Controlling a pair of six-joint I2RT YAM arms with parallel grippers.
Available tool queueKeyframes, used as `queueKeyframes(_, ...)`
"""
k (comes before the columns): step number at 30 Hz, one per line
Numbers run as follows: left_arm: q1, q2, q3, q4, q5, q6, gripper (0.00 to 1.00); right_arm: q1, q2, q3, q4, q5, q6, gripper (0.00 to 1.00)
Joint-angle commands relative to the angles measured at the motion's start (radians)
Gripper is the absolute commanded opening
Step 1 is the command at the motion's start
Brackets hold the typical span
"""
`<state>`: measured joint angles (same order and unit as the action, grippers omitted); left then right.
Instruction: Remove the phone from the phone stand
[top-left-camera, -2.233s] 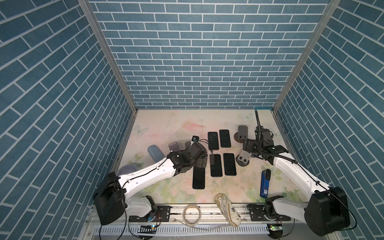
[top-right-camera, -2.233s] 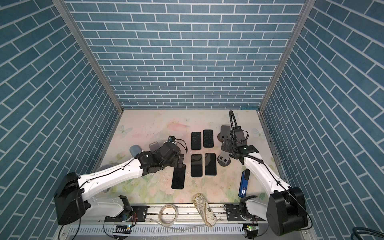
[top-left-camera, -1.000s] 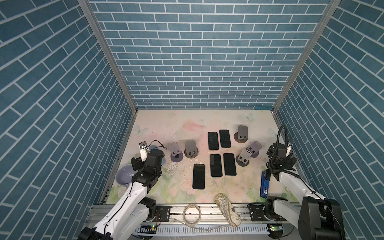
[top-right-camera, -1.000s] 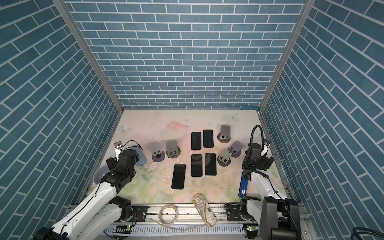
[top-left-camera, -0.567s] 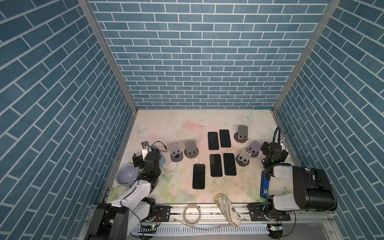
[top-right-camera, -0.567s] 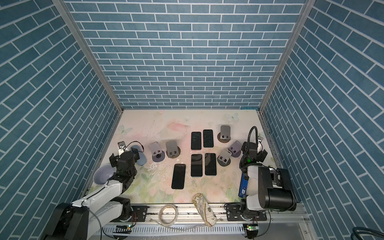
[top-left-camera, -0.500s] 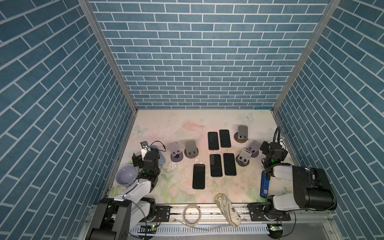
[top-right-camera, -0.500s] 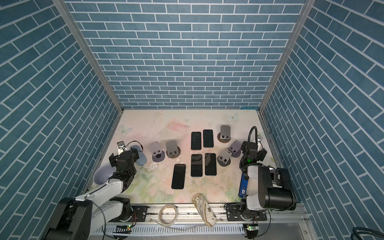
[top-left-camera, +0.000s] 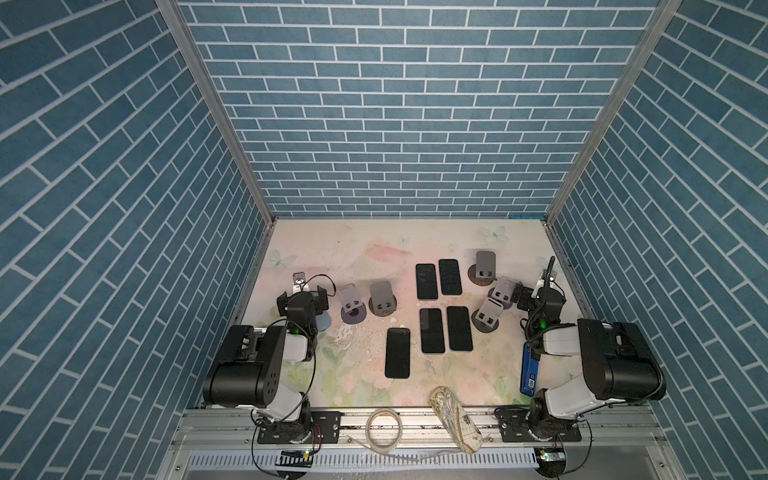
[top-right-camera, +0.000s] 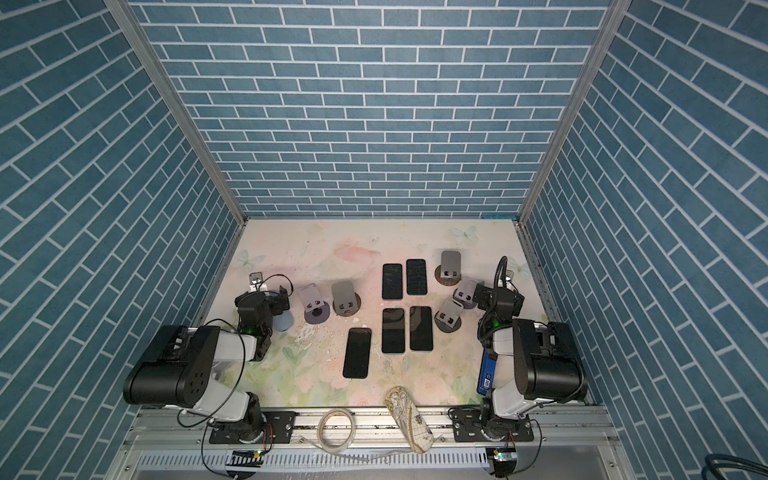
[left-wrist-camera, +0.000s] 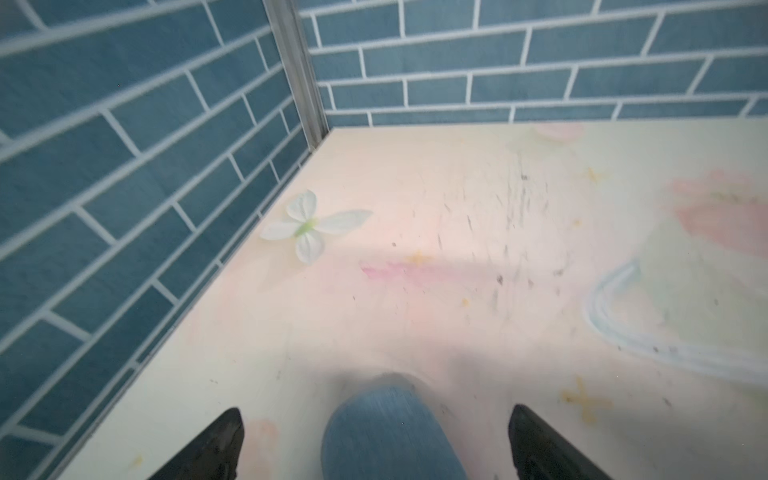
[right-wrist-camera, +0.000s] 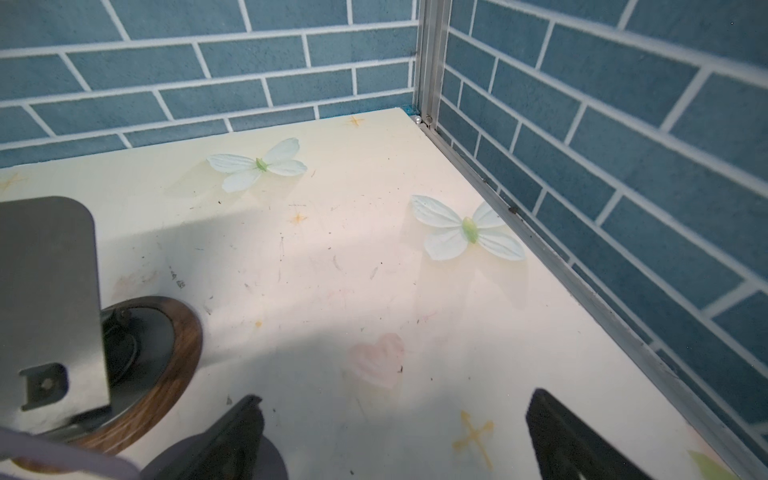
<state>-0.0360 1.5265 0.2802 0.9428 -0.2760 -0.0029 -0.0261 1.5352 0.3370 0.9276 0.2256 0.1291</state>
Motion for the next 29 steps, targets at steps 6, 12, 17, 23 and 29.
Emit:
queueKeyframes(6,-0.012,0.006,0.067,0.004,0.014,0.027,1.0,0.005,0.004,0.029,-0.01,-0.011,-0.039,0.99)
queueKeyframes(12,-0.012,0.005,0.069,-0.002,0.015,0.026,1.0,0.005,0.005,0.043,-0.033,-0.081,-0.065,0.99)
queueKeyframes(17,-0.012,0.005,0.069,-0.002,0.015,0.026,1.0,0.005,0.005,0.042,-0.033,-0.082,-0.065,0.99)
queueKeyframes(23,-0.012,0.004,0.07,-0.001,0.015,0.026,1.0,0.005,0.006,0.043,-0.035,-0.084,-0.065,0.99)
queueKeyframes(29,-0.012,0.005,0.068,-0.001,0.015,0.026,1.0,0.005,0.006,0.043,-0.035,-0.083,-0.064,0.99)
